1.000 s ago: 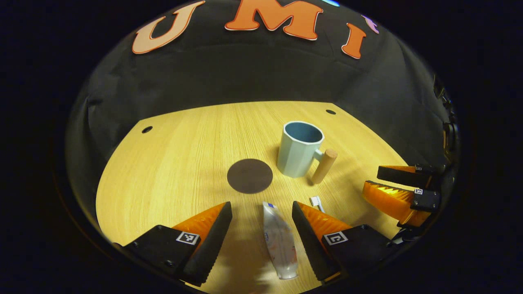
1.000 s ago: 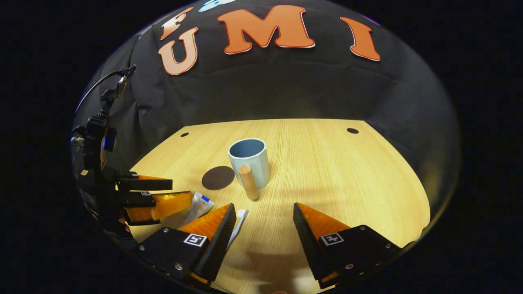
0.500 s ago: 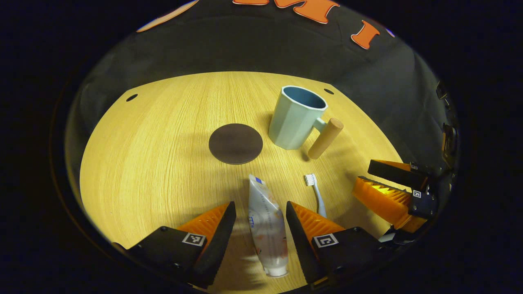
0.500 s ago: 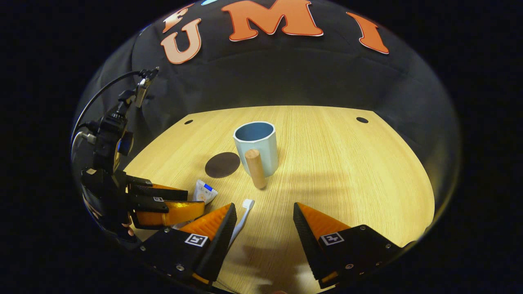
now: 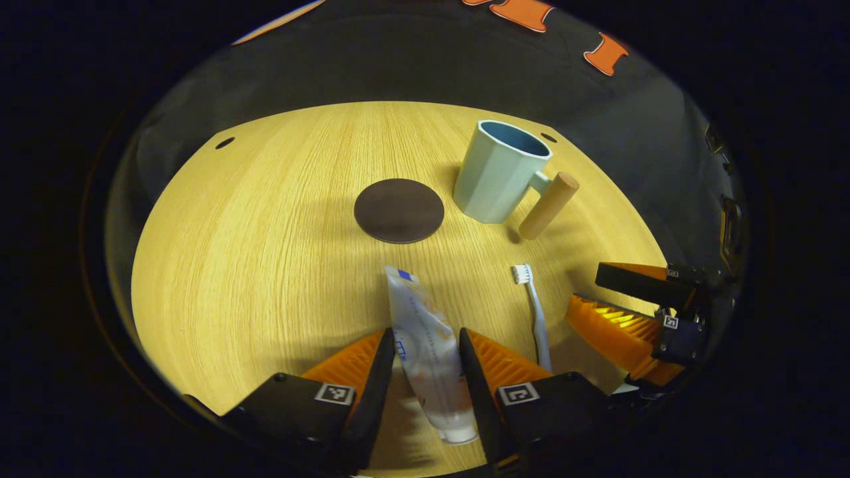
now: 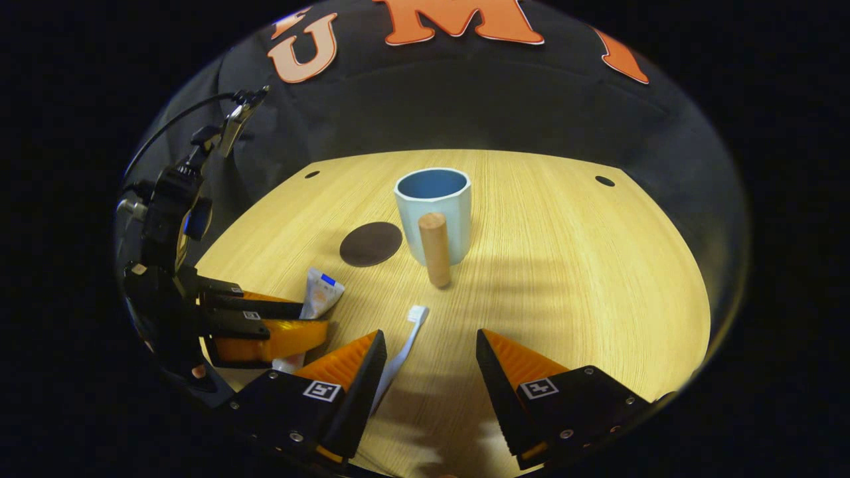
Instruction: Put the toothbrush and toothpaste on the desktop into the cup, then pick up the cup and place it on the coaster on the desktop.
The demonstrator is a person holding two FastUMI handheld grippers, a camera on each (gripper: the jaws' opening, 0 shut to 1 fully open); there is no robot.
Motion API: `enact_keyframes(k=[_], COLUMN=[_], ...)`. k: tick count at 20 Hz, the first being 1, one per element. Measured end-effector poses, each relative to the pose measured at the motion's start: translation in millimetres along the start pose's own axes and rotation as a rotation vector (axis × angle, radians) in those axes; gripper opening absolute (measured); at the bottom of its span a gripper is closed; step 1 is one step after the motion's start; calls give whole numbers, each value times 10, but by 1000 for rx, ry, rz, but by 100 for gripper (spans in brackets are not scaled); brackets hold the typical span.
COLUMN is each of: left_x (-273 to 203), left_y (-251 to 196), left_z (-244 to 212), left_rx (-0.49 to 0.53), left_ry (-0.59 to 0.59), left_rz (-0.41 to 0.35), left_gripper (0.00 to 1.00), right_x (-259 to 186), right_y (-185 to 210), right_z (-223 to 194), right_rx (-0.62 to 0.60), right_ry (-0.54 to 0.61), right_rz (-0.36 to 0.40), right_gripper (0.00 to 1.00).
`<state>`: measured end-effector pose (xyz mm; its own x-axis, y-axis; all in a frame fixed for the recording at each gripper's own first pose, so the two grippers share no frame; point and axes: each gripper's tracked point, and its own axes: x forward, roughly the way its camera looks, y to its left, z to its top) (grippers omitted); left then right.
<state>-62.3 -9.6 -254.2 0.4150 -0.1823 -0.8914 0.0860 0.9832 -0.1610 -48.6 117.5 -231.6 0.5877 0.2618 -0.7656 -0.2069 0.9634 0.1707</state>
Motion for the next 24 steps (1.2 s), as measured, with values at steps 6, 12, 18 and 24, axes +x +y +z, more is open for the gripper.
enact_keyframes(k=[6, 12, 18, 24], left_x=[-10, 5, 21, 18], left_y=[68, 139, 143, 186], left_z=[26, 50, 61, 111], left_rx=[12, -29, -43, -44], left_ry=[-17, -25, -44, -61], left_rz=[15, -1, -12, 8], left_gripper=[49, 20, 13, 13], right_x=[84, 132, 165, 150], right_y=[151, 253, 237, 192], right_z=[-173, -243, -274, -307], right_rx=[-36, -32, -5, 5], right_ry=[61, 100, 133, 147], right_rz=[16, 29, 17, -30], right_gripper=[80, 79, 60, 25])
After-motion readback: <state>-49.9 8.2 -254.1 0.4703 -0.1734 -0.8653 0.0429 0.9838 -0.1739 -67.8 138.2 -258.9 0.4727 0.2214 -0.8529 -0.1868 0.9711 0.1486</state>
